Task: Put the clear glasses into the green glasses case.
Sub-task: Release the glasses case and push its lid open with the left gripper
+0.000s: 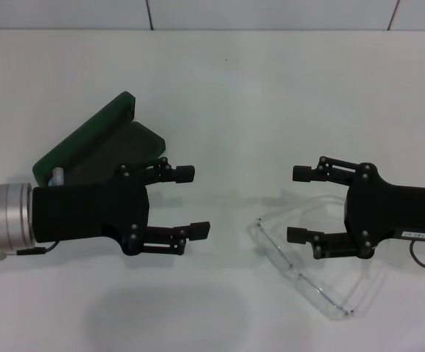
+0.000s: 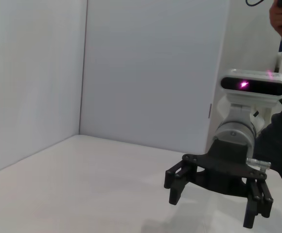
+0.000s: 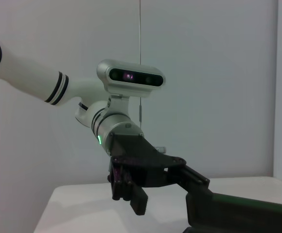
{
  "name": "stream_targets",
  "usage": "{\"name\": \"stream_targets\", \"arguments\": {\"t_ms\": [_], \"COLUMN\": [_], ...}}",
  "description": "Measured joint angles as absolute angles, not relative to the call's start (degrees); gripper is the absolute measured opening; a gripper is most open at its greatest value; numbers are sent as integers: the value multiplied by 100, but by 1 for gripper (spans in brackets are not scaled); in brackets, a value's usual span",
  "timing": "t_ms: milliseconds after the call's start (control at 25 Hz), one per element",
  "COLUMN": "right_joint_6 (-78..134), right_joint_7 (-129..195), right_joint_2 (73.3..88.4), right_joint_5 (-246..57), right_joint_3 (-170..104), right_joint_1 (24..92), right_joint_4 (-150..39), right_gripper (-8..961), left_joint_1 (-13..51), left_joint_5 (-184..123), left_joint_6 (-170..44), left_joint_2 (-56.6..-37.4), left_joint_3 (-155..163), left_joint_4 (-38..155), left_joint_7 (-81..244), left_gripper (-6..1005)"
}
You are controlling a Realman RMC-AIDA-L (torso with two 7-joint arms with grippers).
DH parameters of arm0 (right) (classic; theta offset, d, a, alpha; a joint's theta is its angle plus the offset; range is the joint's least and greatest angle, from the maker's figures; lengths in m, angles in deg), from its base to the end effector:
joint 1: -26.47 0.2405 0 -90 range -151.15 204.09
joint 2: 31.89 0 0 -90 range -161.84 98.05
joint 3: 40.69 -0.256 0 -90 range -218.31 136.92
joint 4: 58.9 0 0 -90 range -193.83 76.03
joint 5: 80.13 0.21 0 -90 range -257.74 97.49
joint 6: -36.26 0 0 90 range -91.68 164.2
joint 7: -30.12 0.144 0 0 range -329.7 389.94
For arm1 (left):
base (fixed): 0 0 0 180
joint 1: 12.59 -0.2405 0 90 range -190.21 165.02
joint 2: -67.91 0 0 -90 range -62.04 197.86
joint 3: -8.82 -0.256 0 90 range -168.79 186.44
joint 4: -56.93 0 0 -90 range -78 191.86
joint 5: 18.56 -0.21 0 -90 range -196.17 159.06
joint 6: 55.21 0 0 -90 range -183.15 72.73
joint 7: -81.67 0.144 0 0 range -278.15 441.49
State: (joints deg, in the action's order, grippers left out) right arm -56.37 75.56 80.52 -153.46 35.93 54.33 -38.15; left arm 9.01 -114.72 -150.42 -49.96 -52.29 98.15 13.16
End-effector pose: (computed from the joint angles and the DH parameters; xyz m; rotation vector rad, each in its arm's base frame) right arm 0.2510 0.2905 -0.0243 -2.7658 0.0283 0.9980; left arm -0.2476 0.2834 -0.0130 -2.8770 -0.2827 -0.8694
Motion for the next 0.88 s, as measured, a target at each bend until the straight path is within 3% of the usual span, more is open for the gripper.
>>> {"name": "stream_targets", "arguments": {"t_ms": [520, 880], "right_joint_6": [-5545, -5540], "right_joint_7": [7413, 7408], "right_joint_2": [8106, 8122], "right_joint_5": [-15352, -15366], "right_joint_3": [3585, 3585], "right_joint_1": [5424, 5449], "right_joint_4": [-3816, -3817], "right_gripper": [857, 857], "left_joint_1": [932, 979], "left_joint_5": [-11497, -12355], "left_joint_6": [-14920, -13810], "left_joint_2": [-5049, -5022], "left_joint_3": [-4986, -4294], "left_joint_4": [9889, 11321], "left_joint_7": [1174, -448], "left_gripper": [878, 877]}}
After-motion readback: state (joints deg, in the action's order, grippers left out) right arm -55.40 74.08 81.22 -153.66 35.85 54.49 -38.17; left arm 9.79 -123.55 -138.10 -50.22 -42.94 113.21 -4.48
